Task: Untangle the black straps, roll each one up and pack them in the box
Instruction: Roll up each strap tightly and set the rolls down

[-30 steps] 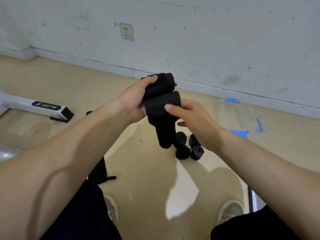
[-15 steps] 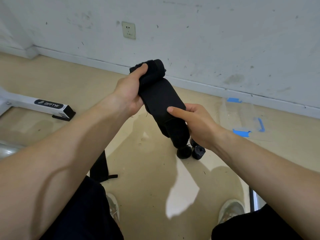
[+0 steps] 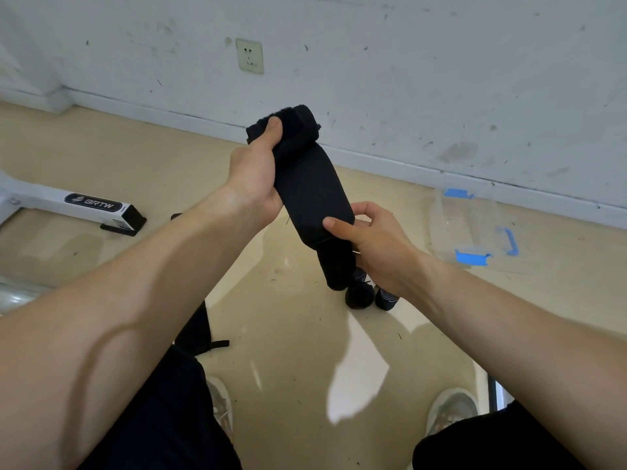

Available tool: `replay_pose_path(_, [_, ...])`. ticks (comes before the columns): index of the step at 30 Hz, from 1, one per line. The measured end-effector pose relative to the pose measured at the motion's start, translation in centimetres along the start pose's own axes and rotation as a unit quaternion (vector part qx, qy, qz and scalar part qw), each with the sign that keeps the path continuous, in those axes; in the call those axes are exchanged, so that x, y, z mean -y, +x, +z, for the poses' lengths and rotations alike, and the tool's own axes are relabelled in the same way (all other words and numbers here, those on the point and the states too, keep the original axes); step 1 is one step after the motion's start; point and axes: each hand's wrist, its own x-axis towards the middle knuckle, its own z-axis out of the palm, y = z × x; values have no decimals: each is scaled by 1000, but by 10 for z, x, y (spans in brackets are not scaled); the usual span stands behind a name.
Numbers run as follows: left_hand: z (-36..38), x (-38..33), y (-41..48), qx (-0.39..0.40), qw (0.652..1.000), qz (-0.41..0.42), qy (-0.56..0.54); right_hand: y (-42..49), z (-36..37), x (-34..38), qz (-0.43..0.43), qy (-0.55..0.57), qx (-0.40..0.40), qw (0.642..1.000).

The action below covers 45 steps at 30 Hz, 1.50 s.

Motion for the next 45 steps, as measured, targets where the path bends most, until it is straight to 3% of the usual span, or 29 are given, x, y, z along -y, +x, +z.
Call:
replay_pose_path(4, [6,6,-3,12,992,52,111,1,-2,3,-10,-83,65,994])
replay_pose_path(9, [11,18,-9,20,983,47,178,1,-8,9,25,-109,86,990])
replay_pose_path(15, [15,29,-15,75,971,61,218,4,-15,39,-24,-20,16,999])
replay_pose_path(20, [16,37,-26,146,953,76,255,5,-15,50,-27,-75,-4,997])
replay_pose_path(23, [14,40,-27,160,950,74,259,6,-13,46,-45,-48,-8,998])
replay_pose_path(27, [9,35,-22,166,950,33,263,9,-16,39,-61,-21,5,998])
replay_pose_path(37, [7,19,-27,176,949,-131,226,13,-15,26,-109,-125,3,986])
replay_pose_path(41, [9,13,-29,136,965,-146,172,12,-15,25,-138,-164,23,977])
replay_pose_path(45, [7,16,-27,149,962,-102,207,8,-17,27,-133,-146,48,979])
